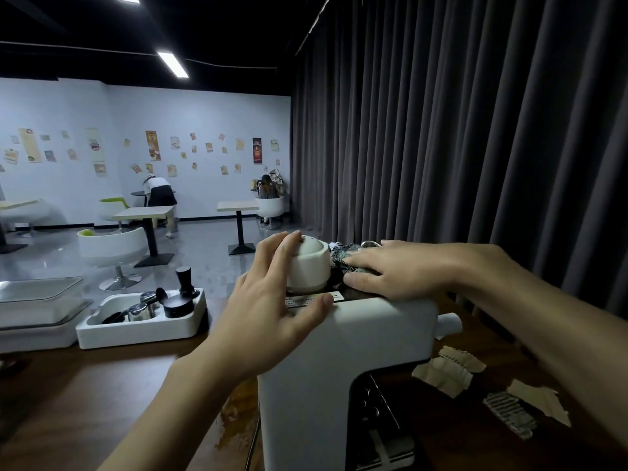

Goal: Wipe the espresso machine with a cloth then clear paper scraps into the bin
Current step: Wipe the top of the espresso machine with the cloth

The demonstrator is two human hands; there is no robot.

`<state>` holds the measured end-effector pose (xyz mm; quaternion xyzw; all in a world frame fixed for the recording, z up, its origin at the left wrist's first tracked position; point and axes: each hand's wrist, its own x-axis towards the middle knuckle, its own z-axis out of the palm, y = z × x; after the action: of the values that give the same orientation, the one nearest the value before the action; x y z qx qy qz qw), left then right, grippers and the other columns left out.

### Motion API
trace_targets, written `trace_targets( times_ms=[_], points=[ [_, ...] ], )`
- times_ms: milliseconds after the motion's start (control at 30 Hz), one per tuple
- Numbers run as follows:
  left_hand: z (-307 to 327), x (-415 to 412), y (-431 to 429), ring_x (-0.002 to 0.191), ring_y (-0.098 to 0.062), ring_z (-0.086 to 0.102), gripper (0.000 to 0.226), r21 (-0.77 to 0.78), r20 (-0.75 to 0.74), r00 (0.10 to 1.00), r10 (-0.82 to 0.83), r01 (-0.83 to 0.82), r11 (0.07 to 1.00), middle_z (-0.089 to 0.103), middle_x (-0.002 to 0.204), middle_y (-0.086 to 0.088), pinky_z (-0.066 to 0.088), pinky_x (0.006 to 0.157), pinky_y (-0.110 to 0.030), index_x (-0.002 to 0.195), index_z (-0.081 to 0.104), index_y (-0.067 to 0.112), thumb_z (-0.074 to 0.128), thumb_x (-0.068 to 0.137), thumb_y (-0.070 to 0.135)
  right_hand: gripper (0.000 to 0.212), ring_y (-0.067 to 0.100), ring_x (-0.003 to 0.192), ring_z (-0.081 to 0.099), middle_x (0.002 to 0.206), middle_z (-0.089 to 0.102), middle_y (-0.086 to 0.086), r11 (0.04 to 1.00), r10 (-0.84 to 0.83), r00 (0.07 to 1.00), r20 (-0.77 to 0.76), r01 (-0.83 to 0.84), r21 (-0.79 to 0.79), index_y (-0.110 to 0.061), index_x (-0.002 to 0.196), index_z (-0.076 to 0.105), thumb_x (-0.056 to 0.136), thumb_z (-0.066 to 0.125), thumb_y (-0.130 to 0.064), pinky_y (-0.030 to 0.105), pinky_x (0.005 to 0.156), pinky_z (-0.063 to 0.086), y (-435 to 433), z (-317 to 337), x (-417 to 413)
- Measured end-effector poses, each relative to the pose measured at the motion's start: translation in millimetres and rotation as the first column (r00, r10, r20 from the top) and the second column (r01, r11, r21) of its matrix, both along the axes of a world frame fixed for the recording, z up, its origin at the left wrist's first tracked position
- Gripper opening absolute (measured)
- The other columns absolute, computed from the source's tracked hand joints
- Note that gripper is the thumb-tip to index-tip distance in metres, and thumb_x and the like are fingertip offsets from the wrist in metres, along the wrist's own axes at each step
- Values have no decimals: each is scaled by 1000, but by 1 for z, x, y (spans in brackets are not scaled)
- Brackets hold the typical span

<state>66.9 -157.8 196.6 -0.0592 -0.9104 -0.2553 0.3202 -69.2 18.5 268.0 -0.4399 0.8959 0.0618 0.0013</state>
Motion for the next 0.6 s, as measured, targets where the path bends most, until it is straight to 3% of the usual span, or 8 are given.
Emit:
trace_targets(
  times_ms=[100,167,200,233,300,367,433,600],
  points=[
    [9,5,-11,134,-5,39,97,129,105,983,-150,136,982,17,149,31,42,112,-44,156,17,41,57,73,72,63,13,146,23,157,30,-11,998,46,998,-47,-48,-34,-35,150,28,95,25,-65,42,121,13,23,-6,14],
    [22,12,-35,140,-4,31,102,232,275,898,-342,284,930,11,149,45,35,117,-43,153,14,55,75,71,62,66,1,145,14,157,25,-18,990,95,987,-130,-107,-92,-36,151,26,93,19,-67,35,121,3,38,-17,29],
    [28,16,-48,134,-7,18,107,234,361,839,-408,342,910,6,150,49,32,111,-52,151,11,61,82,70,55,70,-2,145,12,157,25,-19,980,118,978,-172,-143,-142,-36,150,27,90,14,-69,31,121,1,43,-23,36],
    [33,18,-59,137,-16,22,113,179,432,796,-424,385,905,0,152,49,32,106,-58,150,7,63,86,69,51,76,-3,144,13,157,26,-18,965,134,970,-205,-174,-195,-35,150,29,86,9,-71,27,119,1,46,-28,40],
    [38,12,-68,154,-16,13,121,31,467,799,-379,413,910,-9,162,32,28,114,-62,155,1,51,86,69,49,82,0,143,19,155,33,-15,942,143,966,-217,-201,-271,-31,148,35,82,6,-69,21,116,4,46,-31,40],
    [28,-3,-63,156,-12,3,100,42,415,813,-408,431,902,1,166,11,15,126,-49,152,11,36,80,80,28,75,-1,140,23,152,38,-12,928,158,969,-192,-212,-307,-28,147,40,86,13,-64,14,112,3,44,-29,31],
    [15,-1,-72,155,-15,8,72,44,400,783,-475,502,864,12,164,8,13,127,-40,144,23,36,64,92,8,70,-4,137,22,150,40,-11,921,187,969,-164,-231,-315,-26,145,42,89,20,-60,4,106,-1,44,-28,20],
    [39,-4,-63,152,0,10,116,-32,439,834,-333,385,922,7,159,33,20,121,-34,153,10,57,85,65,56,74,-8,143,6,154,28,-21,945,170,984,-61,-180,-273,-33,149,33,85,18,-68,24,118,-1,51,-28,-2]
  ],
)
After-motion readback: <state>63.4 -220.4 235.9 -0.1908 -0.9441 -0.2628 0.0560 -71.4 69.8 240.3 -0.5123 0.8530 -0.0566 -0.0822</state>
